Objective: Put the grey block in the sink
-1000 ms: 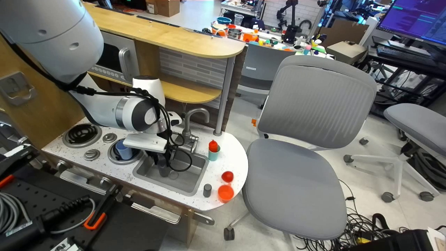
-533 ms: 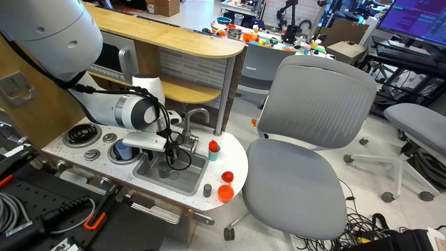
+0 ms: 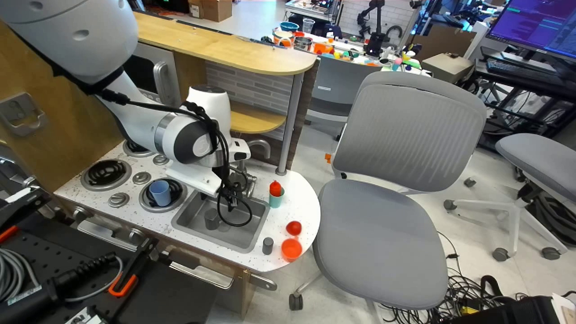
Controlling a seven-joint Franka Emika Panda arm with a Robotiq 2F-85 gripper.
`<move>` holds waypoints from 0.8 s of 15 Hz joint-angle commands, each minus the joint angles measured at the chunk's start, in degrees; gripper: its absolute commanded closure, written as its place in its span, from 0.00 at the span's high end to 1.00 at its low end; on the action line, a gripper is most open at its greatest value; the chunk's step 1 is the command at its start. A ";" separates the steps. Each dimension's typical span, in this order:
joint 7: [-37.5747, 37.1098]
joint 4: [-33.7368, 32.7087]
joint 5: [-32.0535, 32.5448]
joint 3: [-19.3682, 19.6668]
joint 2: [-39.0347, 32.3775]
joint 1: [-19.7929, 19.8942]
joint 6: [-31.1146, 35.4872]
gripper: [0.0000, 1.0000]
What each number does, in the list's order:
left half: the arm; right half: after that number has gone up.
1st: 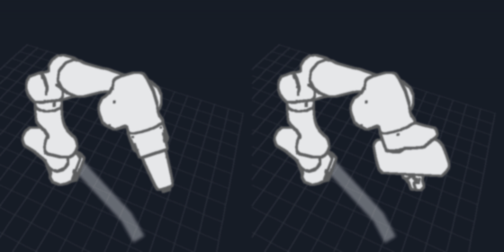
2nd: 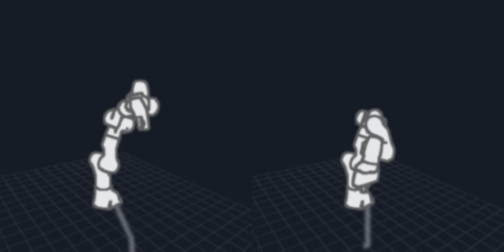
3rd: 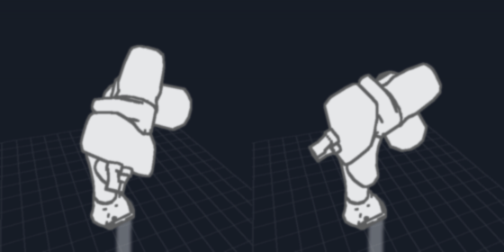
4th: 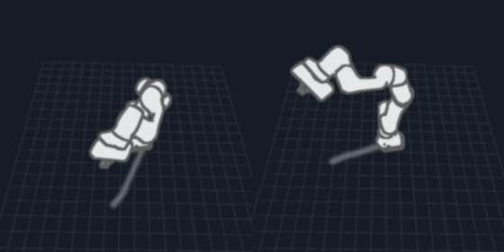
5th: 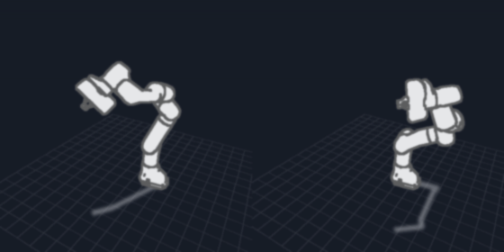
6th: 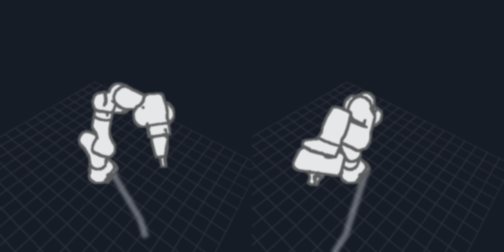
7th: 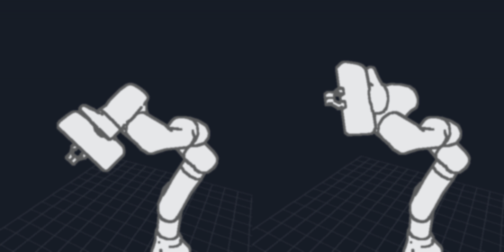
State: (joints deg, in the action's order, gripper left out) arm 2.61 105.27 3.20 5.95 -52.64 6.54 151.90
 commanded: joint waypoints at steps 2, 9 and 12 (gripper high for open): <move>1.42 6.88 -3.03 -0.59 8.69 5.69 0.15 1.00; 7.60 17.07 -3.22 0.32 25.19 13.44 -0.23 1.00; 7.49 13.95 -2.31 1.89 23.31 12.88 -0.09 1.00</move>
State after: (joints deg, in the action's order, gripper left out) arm 9.84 119.34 1.51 7.23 -29.10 20.17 151.92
